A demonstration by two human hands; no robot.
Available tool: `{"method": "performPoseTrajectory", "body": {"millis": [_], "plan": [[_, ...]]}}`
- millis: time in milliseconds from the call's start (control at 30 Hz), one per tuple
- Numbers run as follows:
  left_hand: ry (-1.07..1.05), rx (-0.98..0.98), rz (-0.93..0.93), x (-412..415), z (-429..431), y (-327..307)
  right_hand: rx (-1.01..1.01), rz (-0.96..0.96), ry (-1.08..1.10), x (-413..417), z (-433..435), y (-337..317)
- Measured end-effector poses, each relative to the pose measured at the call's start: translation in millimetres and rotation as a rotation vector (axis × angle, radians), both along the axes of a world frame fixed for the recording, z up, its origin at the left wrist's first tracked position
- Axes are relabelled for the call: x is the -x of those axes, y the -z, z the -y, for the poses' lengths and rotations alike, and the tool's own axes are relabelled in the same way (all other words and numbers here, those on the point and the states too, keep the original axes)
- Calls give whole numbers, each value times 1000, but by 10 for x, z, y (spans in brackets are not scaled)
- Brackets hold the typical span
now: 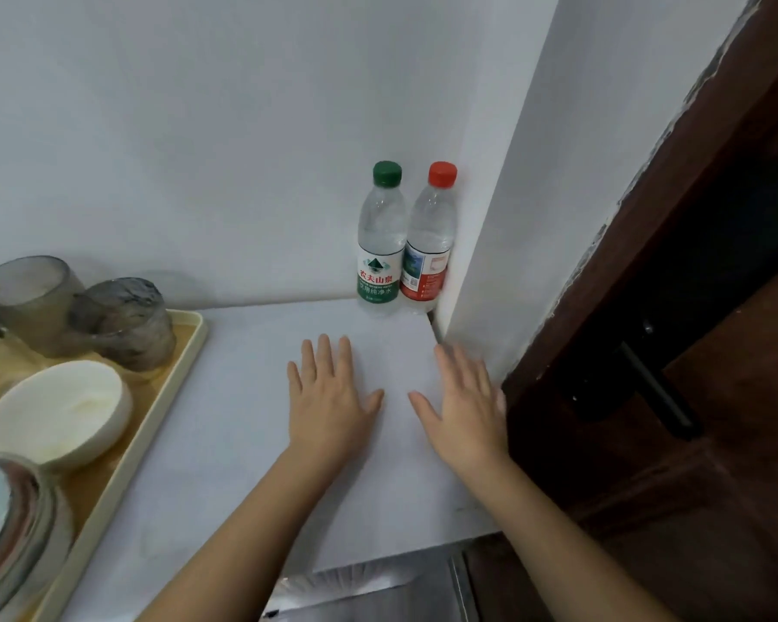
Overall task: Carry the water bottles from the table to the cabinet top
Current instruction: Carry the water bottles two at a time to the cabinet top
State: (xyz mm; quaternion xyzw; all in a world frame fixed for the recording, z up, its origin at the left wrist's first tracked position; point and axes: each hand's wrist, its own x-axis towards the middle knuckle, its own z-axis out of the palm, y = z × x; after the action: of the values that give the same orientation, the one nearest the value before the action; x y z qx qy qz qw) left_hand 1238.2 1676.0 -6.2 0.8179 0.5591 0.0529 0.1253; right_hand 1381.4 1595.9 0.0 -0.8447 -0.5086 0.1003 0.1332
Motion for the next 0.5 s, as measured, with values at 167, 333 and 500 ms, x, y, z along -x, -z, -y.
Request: {"method": "performPoseTrajectory", "body": {"millis": [167,333,500], "plan": [[-97,-94,7,295,656,-1,107,-18,-217,70,315,-58],[-295,-123,-11,498,1334,122,158,-44,-453,162,455,-94],[-555,-124,57,718,2054,184,170,-6,-757,423,622,-103]]}}
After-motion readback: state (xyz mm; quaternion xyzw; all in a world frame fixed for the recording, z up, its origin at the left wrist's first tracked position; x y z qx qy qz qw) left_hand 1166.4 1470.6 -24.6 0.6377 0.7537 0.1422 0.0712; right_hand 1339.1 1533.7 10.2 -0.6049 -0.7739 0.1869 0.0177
